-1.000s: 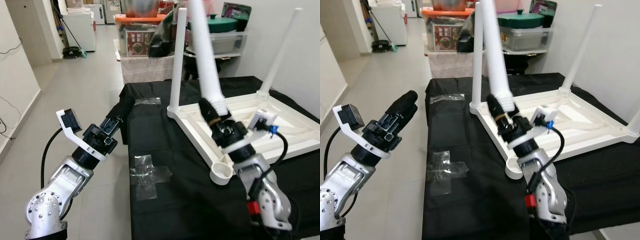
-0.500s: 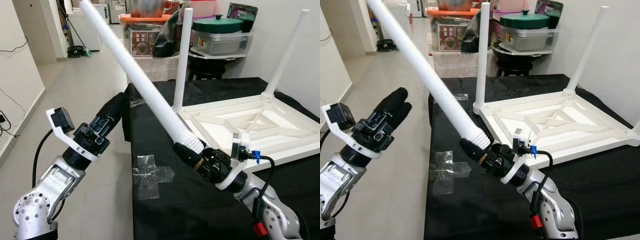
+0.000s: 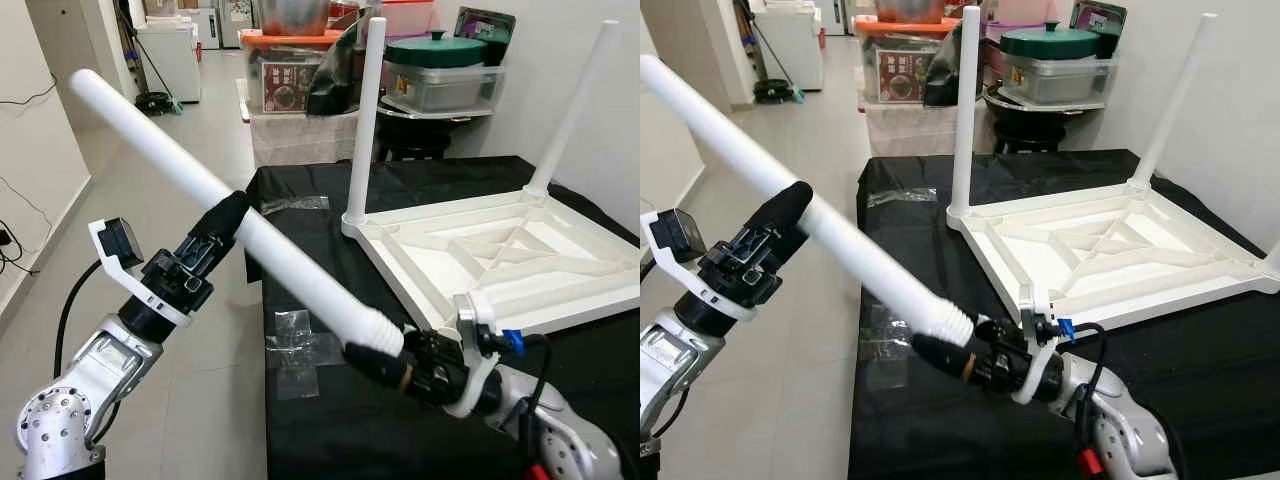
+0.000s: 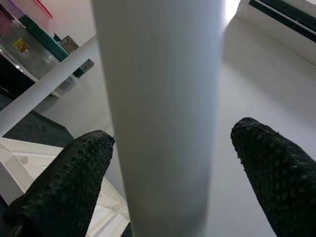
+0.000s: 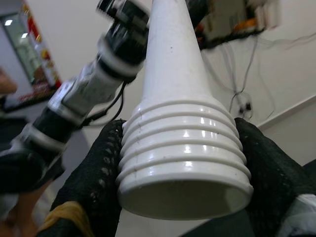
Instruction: Building children table
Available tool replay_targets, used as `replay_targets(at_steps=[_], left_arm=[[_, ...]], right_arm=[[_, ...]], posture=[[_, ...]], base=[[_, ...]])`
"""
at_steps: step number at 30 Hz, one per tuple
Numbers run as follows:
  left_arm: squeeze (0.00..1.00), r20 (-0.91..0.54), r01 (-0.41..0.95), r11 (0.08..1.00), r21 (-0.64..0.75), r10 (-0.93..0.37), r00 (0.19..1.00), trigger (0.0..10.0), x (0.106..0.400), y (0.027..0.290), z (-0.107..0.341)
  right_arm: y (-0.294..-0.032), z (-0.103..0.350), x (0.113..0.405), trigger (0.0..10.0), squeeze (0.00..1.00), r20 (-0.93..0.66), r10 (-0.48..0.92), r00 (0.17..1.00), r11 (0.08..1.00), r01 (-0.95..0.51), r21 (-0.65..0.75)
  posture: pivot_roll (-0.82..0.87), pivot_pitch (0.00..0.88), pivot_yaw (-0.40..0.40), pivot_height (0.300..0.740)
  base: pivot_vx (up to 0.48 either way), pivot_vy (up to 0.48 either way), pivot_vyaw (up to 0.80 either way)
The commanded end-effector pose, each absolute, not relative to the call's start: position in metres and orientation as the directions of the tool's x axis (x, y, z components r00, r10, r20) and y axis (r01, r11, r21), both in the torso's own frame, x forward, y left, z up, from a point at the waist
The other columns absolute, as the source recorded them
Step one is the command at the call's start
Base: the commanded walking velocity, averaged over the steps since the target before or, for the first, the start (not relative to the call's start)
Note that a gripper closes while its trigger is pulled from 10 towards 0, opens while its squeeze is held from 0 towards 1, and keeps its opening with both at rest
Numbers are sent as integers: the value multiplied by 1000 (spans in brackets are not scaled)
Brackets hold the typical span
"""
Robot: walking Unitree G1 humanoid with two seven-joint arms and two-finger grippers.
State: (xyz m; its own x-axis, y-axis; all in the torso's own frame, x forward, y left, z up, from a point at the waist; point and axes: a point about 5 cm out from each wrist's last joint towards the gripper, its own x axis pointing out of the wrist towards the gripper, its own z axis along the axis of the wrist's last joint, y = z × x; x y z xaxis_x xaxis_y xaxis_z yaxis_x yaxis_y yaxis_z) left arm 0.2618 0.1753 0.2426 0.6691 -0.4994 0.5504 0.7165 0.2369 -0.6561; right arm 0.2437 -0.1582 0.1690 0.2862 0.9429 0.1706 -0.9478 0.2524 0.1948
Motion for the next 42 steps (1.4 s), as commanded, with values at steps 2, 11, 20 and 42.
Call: replay_targets(at_steps=[2, 11, 20, 42], left_arm=[[0, 533, 704, 247, -666, -502, 681, 10000, 263, 178, 240], [0, 544, 715, 254, -651, -501, 673, 0, 262, 179, 242], [0, 531, 774, 218, -594, -616, 582, 0, 245, 168, 242], [0, 510, 754, 259, -604, -601, 615, 0, 255, 171, 250]], right_arm=[[-155, 171, 240, 0, 0, 153, 958, 241, 218, -963, 157], [-153, 168, 240, 0, 0, 131, 963, 234, 213, -965, 156], [-159, 166, 247, 0, 0, 106, 962, 250, 234, -962, 141], [-174, 166, 267, 10000, 1000, -60, 941, 333, 338, -931, 136]], posture=[[59, 0, -24, 740], [59, 0, -22, 740], [63, 0, -23, 740], [60, 0, -27, 740]], base=[[0, 0, 0], [0, 0, 0], [0, 0, 0], [0, 0, 0]])
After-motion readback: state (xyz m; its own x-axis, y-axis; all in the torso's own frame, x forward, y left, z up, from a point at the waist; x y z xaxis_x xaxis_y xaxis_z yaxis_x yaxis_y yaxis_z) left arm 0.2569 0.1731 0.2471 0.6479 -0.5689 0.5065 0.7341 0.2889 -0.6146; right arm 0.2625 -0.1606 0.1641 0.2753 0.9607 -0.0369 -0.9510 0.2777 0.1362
